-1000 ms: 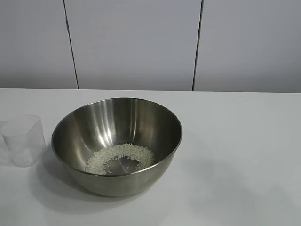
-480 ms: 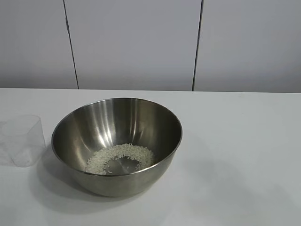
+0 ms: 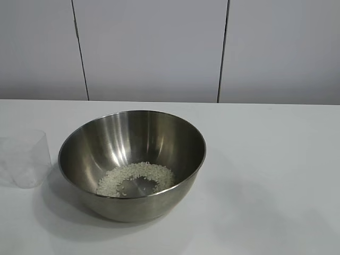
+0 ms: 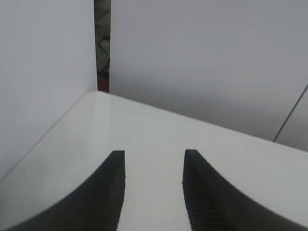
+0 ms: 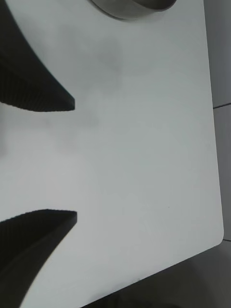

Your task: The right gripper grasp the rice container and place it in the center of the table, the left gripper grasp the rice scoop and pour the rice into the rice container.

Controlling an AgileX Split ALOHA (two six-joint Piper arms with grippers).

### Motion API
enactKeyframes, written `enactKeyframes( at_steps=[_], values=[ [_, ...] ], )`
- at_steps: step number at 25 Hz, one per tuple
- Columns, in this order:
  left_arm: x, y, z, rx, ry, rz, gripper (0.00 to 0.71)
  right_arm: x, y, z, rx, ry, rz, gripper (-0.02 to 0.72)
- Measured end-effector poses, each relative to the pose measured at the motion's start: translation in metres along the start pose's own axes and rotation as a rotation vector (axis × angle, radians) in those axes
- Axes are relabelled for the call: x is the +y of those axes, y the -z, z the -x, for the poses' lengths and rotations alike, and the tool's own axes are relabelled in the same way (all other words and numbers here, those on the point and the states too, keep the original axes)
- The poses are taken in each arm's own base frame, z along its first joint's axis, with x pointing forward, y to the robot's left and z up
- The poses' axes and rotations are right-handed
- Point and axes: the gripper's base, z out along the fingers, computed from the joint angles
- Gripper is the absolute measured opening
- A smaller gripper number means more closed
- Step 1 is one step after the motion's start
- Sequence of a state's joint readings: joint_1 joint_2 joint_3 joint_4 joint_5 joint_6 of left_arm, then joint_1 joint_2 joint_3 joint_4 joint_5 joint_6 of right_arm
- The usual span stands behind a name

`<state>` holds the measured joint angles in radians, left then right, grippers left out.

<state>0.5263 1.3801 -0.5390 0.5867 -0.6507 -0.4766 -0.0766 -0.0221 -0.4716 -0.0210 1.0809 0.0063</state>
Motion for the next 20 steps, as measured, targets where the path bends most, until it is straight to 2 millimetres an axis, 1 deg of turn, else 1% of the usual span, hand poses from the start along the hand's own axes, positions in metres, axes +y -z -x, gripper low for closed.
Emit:
enactKeyframes(
  at_steps=[4,9,12,14,17,19,20],
  values=[
    [-0.027,0.033,0.040,-0.107,-0.039,-0.029,0.290,0.000,0.000,0.000,0.000,0.000,0.000,0.408],
    [-0.063,0.068,0.073,-0.110,-0.049,-0.066,0.290,0.000,0.000,0.000,0.000,0.000,0.000,0.408],
    [-0.082,0.100,0.098,-0.155,-0.063,-0.108,0.290,0.000,0.000,0.000,0.000,0.000,0.000,0.408],
    [-0.092,0.130,0.116,-0.206,-0.075,-0.149,0.290,0.000,0.000,0.000,0.000,0.000,0.000,0.408],
    [-0.094,0.176,0.133,-0.254,-0.121,-0.190,0.290,0.000,0.000,0.000,0.000,0.000,0.000,0.408],
    [-0.086,0.206,0.137,-0.263,-0.166,-0.206,0.290,0.000,0.000,0.000,0.000,0.000,0.000,0.408],
    [-0.082,0.218,0.137,-0.248,-0.185,-0.215,0.290,0.000,0.000,0.000,0.000,0.000,0.000,0.408]
  ],
)
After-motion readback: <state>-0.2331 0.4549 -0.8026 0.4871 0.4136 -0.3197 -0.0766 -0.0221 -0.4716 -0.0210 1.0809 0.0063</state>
